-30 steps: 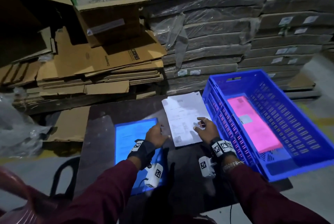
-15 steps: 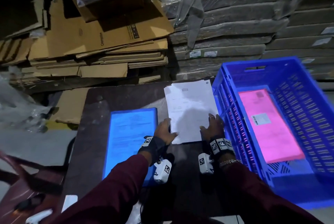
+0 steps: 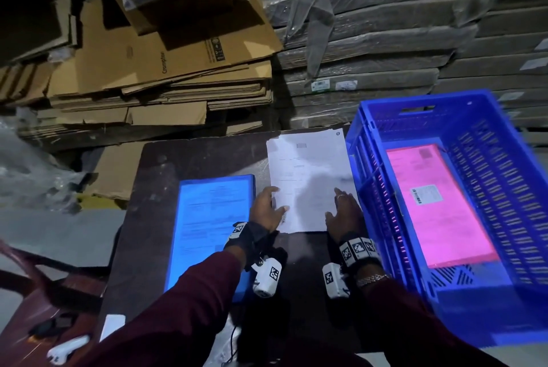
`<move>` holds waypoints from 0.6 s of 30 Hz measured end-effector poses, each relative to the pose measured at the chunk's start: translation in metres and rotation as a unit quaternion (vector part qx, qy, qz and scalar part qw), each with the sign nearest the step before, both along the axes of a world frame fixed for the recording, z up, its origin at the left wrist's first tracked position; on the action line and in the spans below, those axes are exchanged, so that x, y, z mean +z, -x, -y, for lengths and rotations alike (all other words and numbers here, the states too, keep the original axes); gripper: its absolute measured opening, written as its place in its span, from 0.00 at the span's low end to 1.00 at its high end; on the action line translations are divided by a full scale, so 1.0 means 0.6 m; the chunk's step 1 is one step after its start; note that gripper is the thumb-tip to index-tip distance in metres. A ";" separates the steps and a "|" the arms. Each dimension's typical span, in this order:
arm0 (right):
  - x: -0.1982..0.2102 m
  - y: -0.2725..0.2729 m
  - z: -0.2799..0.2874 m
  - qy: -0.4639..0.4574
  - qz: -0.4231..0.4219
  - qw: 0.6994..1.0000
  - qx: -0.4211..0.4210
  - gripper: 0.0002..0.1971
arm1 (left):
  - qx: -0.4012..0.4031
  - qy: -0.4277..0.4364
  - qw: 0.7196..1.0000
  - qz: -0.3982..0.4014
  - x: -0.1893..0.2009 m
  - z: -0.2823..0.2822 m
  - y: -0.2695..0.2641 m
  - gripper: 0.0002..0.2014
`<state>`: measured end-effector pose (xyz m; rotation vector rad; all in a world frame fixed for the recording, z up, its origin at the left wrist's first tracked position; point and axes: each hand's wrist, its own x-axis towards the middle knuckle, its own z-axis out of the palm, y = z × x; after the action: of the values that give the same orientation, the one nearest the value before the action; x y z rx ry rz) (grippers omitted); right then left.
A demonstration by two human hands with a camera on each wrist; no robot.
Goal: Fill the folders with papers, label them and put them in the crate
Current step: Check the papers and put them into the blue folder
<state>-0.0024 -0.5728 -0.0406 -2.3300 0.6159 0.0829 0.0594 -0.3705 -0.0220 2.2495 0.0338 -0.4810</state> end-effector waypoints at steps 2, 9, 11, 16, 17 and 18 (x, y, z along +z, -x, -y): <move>0.006 0.001 -0.004 -0.041 0.052 0.997 -0.029 0.32 | 0.035 0.004 0.999 0.016 0.001 -0.004 0.000 0.19; 0.035 -0.012 -0.004 -0.094 0.060 0.993 -0.041 0.23 | 0.042 0.049 0.998 0.007 0.023 -0.010 0.001 0.19; 0.029 -0.008 -0.001 -0.104 0.059 0.992 -0.046 0.24 | 0.034 0.084 0.996 0.009 0.026 -0.016 0.008 0.22; 0.013 -0.001 0.006 -0.181 0.046 0.977 -0.100 0.25 | -0.075 0.142 0.986 0.046 0.055 -0.034 0.022 0.32; 0.014 0.003 0.008 -0.194 0.027 0.974 -0.116 0.25 | -0.100 0.139 0.984 0.052 0.063 -0.038 0.022 0.33; 0.015 0.009 0.009 -0.208 0.013 0.970 -0.129 0.25 | -0.114 0.140 0.982 0.054 0.070 -0.043 0.022 0.33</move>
<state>-0.0076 -0.5780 -0.0315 -1.8309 0.7998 0.0541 0.0463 -0.3445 0.0200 2.0062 -0.3309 -0.4528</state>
